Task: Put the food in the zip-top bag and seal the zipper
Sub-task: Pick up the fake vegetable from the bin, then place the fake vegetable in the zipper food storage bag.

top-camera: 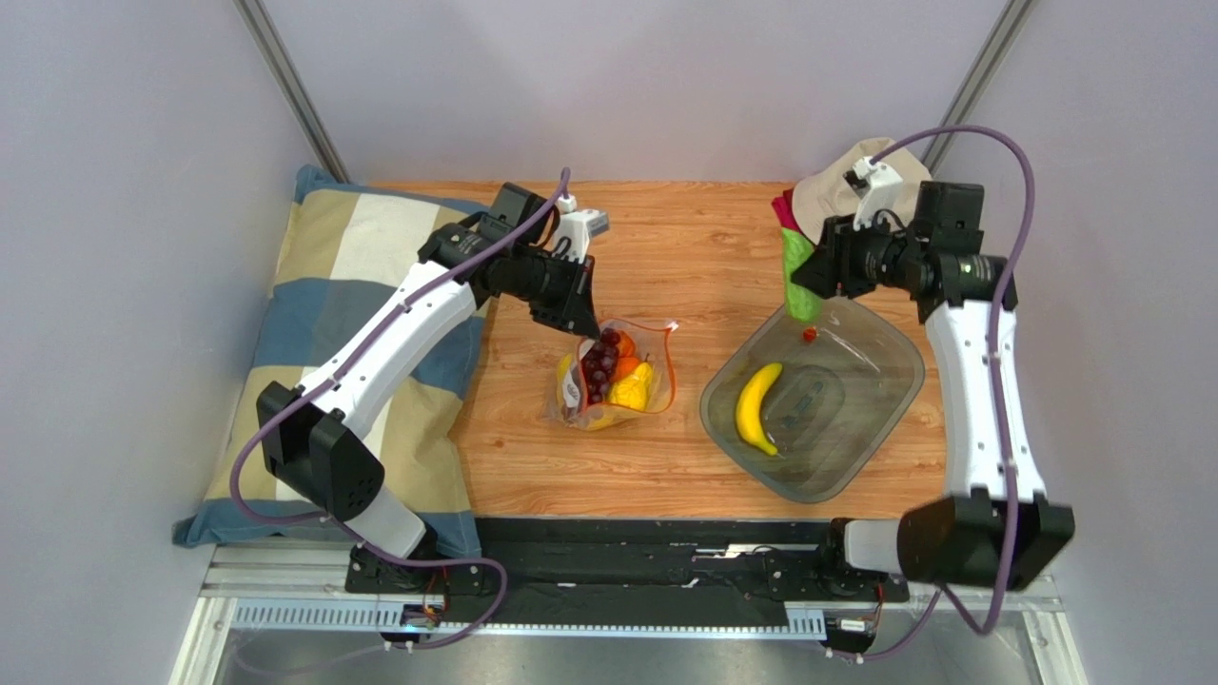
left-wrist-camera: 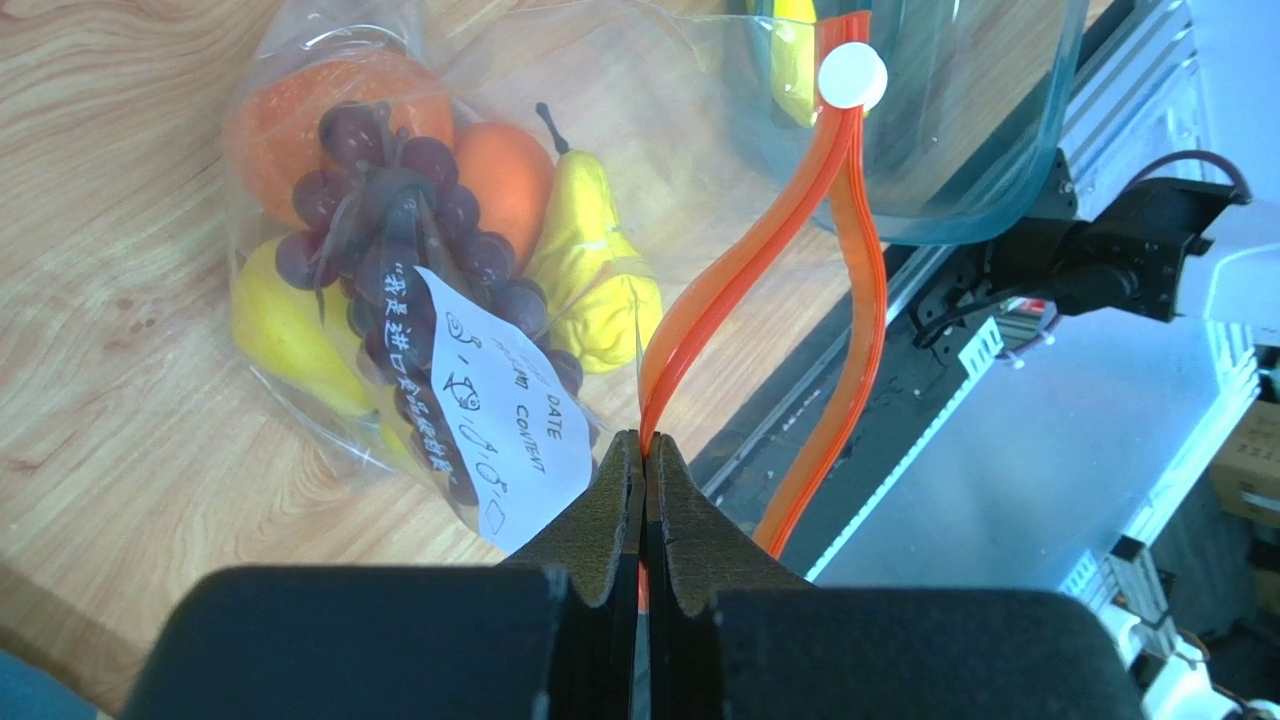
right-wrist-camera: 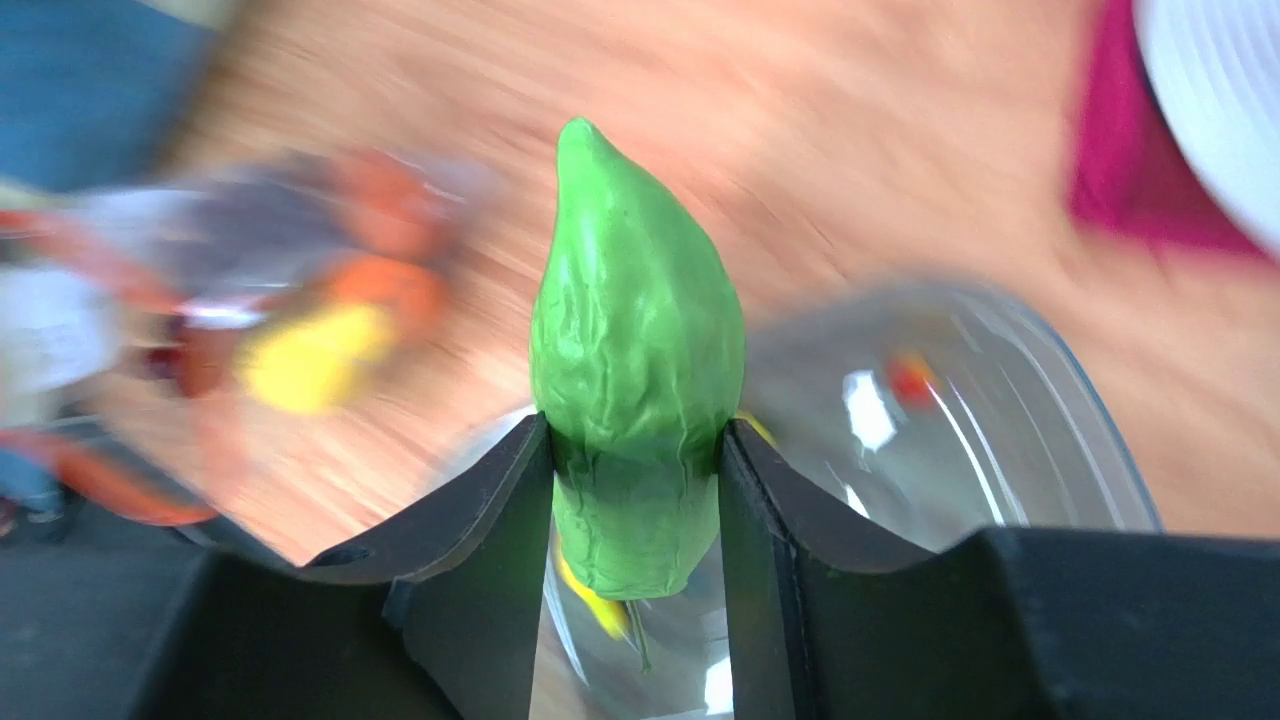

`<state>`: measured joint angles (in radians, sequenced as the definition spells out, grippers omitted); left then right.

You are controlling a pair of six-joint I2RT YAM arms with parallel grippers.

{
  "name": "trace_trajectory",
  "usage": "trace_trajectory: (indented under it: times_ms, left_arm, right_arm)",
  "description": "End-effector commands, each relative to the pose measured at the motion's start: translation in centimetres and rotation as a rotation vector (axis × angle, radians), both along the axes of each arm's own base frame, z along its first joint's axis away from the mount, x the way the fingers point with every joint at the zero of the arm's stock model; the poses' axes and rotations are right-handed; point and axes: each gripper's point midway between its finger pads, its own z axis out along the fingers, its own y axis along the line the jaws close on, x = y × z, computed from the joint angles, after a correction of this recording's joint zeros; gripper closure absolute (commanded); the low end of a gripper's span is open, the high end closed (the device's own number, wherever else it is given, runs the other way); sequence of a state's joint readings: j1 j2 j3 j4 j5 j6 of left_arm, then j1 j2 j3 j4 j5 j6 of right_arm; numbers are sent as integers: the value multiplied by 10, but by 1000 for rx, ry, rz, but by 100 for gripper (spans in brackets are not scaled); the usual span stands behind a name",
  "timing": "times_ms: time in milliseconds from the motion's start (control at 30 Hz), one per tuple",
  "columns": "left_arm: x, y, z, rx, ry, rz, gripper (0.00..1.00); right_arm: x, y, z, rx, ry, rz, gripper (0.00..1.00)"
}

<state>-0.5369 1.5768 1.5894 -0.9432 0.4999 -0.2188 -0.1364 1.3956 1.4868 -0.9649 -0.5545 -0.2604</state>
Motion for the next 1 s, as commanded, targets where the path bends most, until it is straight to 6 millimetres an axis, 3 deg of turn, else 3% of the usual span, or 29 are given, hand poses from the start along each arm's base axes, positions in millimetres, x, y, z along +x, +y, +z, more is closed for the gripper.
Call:
trace_trajectory:
  times_ms: [0,33,100,133,200,233,333,433,533,667,700,733,800,967]
  left_arm:
    - [3,-5,9,-66,22,0,100]
    - [3,-5,10,-71,21,0,100]
    - [4,-3,10,-74,28,3,100]
    - [4,-3,11,-75,30,4,100]
    - [5,-2,11,-77,30,4,100]
    - [5,-2,10,-76,35,5,100]
    - [5,-1,8,-77,46,4,100]
    - [7,0,9,-80,50,11,100]
    - [8,0,8,-84,51,13,100]
    - [9,0,6,-85,61,12,100]
    - [10,0,7,-87,61,14,100]
    - [10,0,6,-85,60,14,100]
    - [12,1,6,-87,65,19,100]
    - [15,1,6,-91,68,28,100]
  right_arm:
    - [-31,92,103,254,-397,326,100]
    - [-45,119,105,274,-432,414,100]
    - [-58,143,133,257,-600,520,100]
    - [-73,167,135,246,-650,625,100]
    - [-88,188,142,230,-720,733,100]
    - [-103,208,138,234,-731,820,100]
    - [-126,235,116,146,-804,1017,100]
    - [-139,252,93,78,-881,1162,100]
    - [-142,264,72,19,-939,1272,100]
    - [-131,279,48,-55,-982,1381,100]
    - [-127,281,32,-72,-942,1408,100]
    - [-121,284,33,-109,-984,1436,100]
    - [-115,283,10,-152,-922,1481,100]
    - [-96,278,-23,-315,-944,1554,100]
